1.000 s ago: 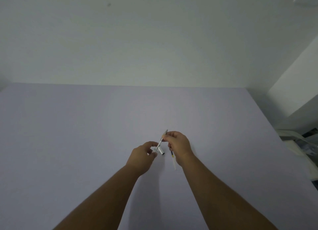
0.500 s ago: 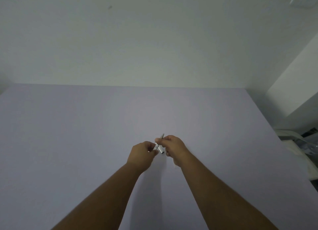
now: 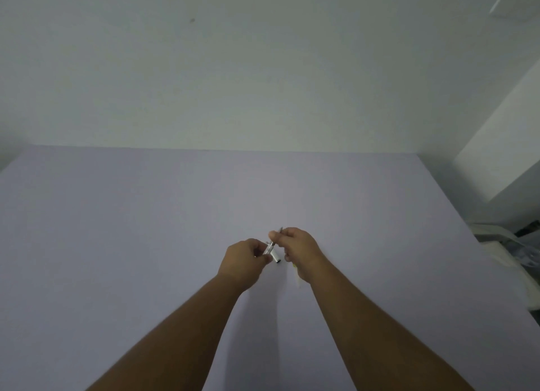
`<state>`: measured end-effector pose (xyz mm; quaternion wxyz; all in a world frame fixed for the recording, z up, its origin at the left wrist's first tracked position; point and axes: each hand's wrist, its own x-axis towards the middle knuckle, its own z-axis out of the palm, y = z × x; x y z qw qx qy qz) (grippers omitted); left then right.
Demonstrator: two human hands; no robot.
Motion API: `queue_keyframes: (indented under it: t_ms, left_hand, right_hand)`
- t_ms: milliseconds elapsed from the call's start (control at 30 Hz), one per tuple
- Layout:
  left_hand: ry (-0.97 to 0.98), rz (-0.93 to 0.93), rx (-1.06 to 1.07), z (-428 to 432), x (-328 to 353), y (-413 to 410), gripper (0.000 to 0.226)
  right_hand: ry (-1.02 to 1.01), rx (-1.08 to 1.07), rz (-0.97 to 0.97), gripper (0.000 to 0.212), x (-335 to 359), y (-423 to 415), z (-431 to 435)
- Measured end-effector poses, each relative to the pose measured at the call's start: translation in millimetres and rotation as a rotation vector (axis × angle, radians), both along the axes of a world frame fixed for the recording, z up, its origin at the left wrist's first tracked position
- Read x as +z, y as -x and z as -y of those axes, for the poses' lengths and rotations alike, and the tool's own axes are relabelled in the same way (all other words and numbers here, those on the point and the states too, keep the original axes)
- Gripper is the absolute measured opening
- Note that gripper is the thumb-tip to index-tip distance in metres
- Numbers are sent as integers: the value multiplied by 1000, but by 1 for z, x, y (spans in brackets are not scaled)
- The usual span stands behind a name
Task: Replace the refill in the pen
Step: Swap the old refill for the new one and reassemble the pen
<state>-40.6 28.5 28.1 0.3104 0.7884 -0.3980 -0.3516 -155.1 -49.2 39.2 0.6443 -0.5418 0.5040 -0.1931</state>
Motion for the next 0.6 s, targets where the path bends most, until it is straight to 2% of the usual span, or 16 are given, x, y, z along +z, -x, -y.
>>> queue_keyframes:
  t_ms: [67,100,200,267,400,467,533,600]
  left_hand:
    - [-5,11,-15,0,0,1,14]
    - [-5,8,-12,0,0,1,14]
    - [-8,8,5,0,0,-3,14]
    - [-18,16,-9,1,0,-4,14]
    - [-37,45,-54,3,1,-1,16]
    - [-43,42,-48,5,2,-3,16]
    - [-51,36,-39,6,3,-6,15]
    - [-57,33,-51,7,3,-6,14]
  right_hand:
    - [46,6,-115,34,-4,-1,2]
    - [41,12,-123,34,-5,-1,3]
    - [-65,14,25,18,-5,-1,5]
    - [-58,28,42,14,-5,-1,5]
    - [11,40,-175,37,-7,-2,9]
    - [-55,39,-74,29,-8,0,13]
    - [-74,44,28,12,-6,2,14]
    - [-46,57,-16,11,-7,2,16]
